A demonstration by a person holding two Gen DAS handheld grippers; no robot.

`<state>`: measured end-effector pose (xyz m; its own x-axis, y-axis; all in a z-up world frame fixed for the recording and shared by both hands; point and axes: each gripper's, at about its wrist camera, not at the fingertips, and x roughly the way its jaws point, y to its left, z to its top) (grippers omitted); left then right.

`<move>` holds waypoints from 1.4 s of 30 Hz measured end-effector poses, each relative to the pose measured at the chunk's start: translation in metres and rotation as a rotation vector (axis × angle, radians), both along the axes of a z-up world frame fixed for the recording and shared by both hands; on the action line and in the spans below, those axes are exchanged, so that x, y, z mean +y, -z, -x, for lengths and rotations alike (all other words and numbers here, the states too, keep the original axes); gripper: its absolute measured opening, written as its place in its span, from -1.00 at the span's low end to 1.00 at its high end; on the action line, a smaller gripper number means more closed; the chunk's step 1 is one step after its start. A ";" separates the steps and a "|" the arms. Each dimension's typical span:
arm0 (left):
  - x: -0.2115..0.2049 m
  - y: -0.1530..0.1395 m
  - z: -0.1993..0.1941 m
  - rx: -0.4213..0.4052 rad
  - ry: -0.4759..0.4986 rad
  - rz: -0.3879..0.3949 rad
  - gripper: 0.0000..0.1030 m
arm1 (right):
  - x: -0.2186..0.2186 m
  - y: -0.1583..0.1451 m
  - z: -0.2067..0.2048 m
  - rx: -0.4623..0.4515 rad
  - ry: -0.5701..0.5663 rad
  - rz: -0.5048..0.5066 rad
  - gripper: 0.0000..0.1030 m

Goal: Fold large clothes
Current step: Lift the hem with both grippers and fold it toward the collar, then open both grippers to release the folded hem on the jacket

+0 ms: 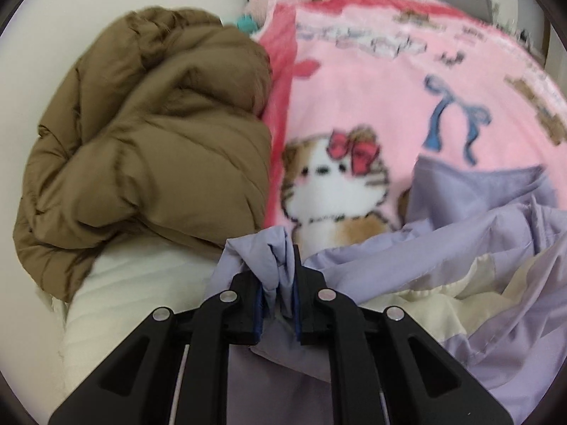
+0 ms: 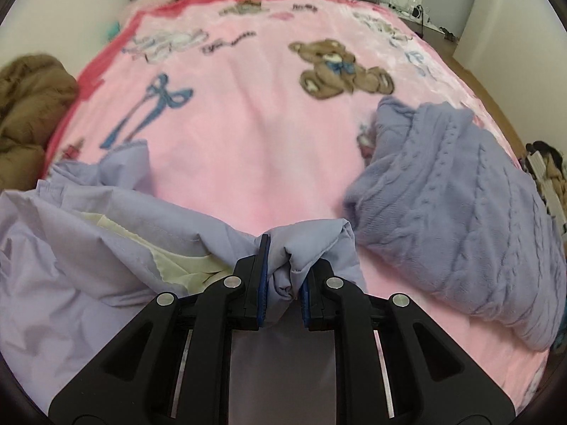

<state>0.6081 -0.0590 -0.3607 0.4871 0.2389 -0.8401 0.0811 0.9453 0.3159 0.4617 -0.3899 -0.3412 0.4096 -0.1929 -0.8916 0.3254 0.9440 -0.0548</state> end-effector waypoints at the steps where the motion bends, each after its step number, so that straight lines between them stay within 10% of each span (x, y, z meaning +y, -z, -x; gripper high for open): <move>1: -0.004 0.009 -0.002 0.016 0.008 -0.036 -0.74 | 0.006 0.005 -0.005 0.024 -0.016 0.030 -0.74; 8: -0.002 0.020 -0.005 0.037 0.015 -0.027 -0.71 | 0.017 -0.009 -0.012 0.071 0.029 0.070 -0.60; 14: 0.010 0.014 -0.007 0.041 -0.029 0.093 -0.63 | -0.001 -0.067 0.014 -0.091 0.147 -0.150 -0.17; 17: 0.009 0.014 -0.006 0.034 -0.021 0.085 -0.63 | 0.025 -0.100 0.030 -0.231 0.102 -0.002 0.52; 19: 0.011 0.014 -0.005 0.026 -0.017 0.105 -0.61 | 0.056 -0.122 0.047 -0.393 0.017 0.146 0.58; 22: 0.016 0.013 -0.004 0.021 -0.012 0.154 -0.59 | 0.116 -0.120 0.044 -0.489 -0.383 0.019 0.39; 25: 0.022 0.010 -0.002 0.022 0.001 0.204 -0.55 | 0.173 -0.087 0.012 -0.347 -0.600 -0.105 -0.46; 30: 0.035 -0.004 0.004 0.026 0.062 0.309 -0.42 | 0.209 -0.031 -0.036 -0.144 -0.543 -0.377 -0.71; 35: 0.059 -0.033 0.008 -0.006 0.080 0.453 0.16 | 0.213 0.011 -0.066 -0.041 -0.434 -0.435 -0.74; 42: 0.070 -0.062 0.055 -0.052 0.153 0.501 0.18 | 0.228 0.029 -0.078 0.027 -0.428 -0.363 -0.74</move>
<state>0.5532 0.0113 -0.2990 0.5293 -0.2628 -0.8067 0.2261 0.9601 -0.1645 0.5397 -0.1614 -0.3703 0.3597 0.3065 -0.8813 -0.0880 0.9514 0.2950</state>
